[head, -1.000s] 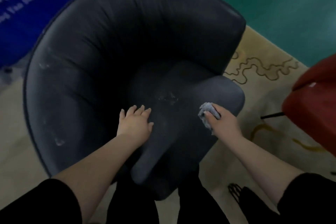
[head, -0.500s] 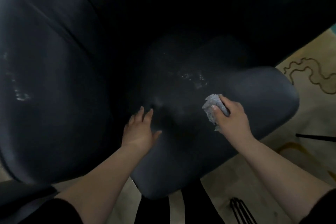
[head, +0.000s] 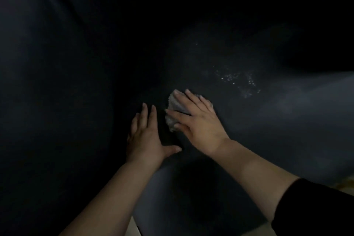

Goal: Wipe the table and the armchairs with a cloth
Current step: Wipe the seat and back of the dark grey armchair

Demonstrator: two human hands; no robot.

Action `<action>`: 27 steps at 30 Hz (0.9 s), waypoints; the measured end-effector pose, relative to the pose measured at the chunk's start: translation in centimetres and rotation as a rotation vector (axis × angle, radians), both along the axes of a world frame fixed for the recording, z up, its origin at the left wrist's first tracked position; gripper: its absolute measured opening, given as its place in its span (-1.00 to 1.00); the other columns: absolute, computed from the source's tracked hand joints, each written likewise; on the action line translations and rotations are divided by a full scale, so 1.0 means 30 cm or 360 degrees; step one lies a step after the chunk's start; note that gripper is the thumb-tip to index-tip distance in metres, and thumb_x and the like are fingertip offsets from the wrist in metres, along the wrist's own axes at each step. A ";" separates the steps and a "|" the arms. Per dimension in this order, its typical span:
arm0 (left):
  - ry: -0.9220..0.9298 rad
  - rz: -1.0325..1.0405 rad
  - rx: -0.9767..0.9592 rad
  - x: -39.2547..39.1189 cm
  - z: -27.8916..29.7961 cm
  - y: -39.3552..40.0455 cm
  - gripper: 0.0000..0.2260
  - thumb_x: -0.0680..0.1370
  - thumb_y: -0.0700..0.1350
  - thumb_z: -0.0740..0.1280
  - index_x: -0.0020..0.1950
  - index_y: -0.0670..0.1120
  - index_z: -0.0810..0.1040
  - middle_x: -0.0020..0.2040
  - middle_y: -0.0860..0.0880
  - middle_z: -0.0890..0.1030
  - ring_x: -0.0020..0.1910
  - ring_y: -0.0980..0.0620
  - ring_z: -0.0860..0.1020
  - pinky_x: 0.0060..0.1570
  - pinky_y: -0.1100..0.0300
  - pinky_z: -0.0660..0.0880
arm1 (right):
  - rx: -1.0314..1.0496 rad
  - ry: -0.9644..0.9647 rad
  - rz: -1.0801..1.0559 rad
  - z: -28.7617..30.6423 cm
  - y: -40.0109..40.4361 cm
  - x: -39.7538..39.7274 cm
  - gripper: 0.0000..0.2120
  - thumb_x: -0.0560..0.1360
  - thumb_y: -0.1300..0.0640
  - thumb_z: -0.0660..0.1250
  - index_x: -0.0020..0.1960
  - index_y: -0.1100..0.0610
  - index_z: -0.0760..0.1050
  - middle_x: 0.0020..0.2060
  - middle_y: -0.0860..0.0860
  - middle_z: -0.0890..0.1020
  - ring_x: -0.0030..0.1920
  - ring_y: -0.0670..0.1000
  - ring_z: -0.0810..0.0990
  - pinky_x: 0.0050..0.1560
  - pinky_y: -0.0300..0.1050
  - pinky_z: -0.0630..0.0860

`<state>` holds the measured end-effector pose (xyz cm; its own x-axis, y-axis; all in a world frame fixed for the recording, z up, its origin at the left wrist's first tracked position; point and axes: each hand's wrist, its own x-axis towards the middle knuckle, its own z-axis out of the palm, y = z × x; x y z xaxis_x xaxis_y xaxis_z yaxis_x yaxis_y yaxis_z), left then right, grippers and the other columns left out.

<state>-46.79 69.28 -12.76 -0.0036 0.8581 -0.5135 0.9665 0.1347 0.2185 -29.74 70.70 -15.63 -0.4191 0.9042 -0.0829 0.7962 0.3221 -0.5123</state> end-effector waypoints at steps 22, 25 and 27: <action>-0.0050 0.0041 0.0112 0.081 0.020 0.077 0.13 0.23 0.36 0.45 0.54 0.10 -0.22 0.53 0.08 -0.29 0.51 -0.01 -0.17 0.45 -0.06 -0.05 | 0.0181 0.0368 -0.0552 0.070 0.264 0.211 -0.65 0.49 0.35 0.32 0.27 0.23 0.51 0.36 0.11 0.41 0.35 0.12 0.39 0.41 -0.27 0.20; -0.0059 0.0056 0.0091 0.103 0.011 0.113 0.15 0.22 0.37 0.44 0.53 0.10 -0.26 0.53 0.08 -0.32 0.51 -0.03 -0.19 0.46 -0.05 -0.08 | 0.0144 0.0628 -0.0656 0.091 0.361 0.207 -0.60 0.51 0.35 0.30 0.33 0.22 0.44 0.38 0.01 0.32 0.40 -0.05 0.29 0.42 -0.35 0.15; -0.0096 0.0098 0.0120 0.113 0.006 0.146 0.15 0.22 0.35 0.46 0.53 0.10 -0.26 0.53 0.09 -0.32 0.51 0.00 -0.19 0.46 -0.04 -0.04 | 0.0127 0.0728 -0.0772 0.091 0.449 0.209 -0.61 0.52 0.34 0.29 0.35 0.22 0.42 0.41 0.09 0.31 0.40 -0.04 0.27 0.39 -0.43 0.11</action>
